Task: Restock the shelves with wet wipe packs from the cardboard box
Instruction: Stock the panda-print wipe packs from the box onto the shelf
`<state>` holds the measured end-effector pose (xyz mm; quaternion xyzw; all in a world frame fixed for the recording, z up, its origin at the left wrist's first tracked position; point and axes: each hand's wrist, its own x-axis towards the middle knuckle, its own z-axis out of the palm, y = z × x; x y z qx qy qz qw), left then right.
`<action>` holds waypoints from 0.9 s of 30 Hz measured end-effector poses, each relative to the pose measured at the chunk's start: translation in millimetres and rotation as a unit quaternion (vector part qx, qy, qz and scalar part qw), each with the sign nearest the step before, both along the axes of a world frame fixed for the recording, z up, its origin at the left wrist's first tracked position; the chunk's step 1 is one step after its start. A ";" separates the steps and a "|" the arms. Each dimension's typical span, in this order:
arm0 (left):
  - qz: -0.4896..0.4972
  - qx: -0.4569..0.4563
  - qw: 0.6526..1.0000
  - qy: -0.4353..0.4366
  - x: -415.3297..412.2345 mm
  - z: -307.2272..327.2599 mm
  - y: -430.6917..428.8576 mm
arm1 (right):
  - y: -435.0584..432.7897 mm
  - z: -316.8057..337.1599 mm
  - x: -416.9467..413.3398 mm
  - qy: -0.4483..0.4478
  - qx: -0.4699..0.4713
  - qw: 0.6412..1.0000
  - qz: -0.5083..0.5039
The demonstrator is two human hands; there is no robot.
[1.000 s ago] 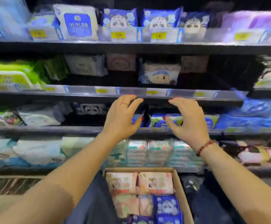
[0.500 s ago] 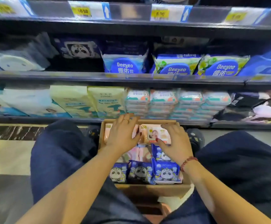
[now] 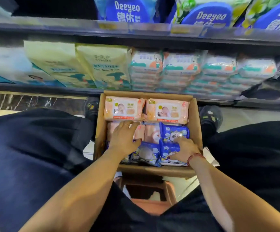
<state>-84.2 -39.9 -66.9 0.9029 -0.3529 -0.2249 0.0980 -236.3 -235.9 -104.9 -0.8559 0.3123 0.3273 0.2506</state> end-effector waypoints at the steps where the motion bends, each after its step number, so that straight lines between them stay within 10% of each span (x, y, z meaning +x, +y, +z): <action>1: 0.005 -0.008 1.000 0.000 1.2 -1.5 -1.4 | 0.9 -2.9 0.7 0.015 -0.008 1.000 0.025; 18: 0.080 -0.078 0.985 0.129 -1.8 -18.1 -2.8 | -15.9 8.0 24.3 0.015 0.079 0.993 0.091; 27: 0.169 -0.205 0.829 0.492 -12.1 0.5 -22.4 | -14.2 54.2 57.2 -0.164 0.382 0.895 -0.163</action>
